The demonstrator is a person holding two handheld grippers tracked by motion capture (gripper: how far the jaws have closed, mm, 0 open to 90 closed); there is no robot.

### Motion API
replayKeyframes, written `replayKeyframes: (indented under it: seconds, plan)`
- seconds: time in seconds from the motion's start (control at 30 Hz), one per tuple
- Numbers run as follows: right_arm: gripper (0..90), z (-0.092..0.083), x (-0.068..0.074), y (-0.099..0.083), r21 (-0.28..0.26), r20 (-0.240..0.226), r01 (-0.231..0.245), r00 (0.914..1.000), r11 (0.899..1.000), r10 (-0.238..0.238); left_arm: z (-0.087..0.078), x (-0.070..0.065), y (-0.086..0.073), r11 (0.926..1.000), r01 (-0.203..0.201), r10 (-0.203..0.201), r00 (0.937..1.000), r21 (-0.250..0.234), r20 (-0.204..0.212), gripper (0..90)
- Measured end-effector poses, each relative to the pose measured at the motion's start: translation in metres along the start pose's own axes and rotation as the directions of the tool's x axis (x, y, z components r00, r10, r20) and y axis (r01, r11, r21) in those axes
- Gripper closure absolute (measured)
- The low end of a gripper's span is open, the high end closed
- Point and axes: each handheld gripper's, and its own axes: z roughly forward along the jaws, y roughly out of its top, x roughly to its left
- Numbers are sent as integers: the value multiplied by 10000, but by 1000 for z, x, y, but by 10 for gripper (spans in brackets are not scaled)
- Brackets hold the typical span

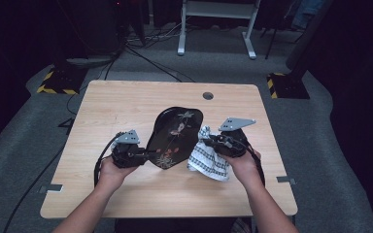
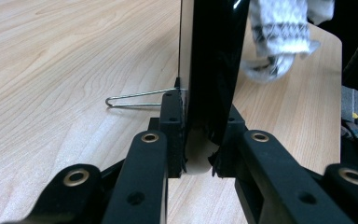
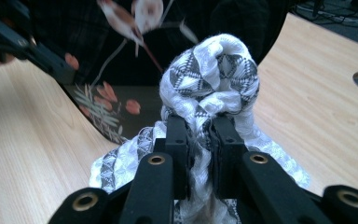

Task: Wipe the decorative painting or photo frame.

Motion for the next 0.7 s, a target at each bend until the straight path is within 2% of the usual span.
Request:
replayKeyframes:
  seconds: [0.1, 0.4, 0.63, 0.7]
  plan:
    - [803, -3, -1, 7, -159, -185, -132, 9997, 9998, 129, 0, 0, 0, 10000, 44, -44, 10000, -8, -4, 782]
    - [802, -14, 0, 33, -485, -300, -60, 9995, 9988, 45, 0, 1, 0, 10000, 96, -96, 9999, 23, 27, 782]
    - [801, -21, 4, 61, -782, -254, 283, 9992, 9965, -303, 0, 1, 0, 9999, 105, -105, 9999, 6, 60, 782]
    - [801, -22, 5, 64, -814, -247, 295, 9992, 9962, -316, 0, 1, 0, 9999, 110, -110, 9999, -3, 63, 782]
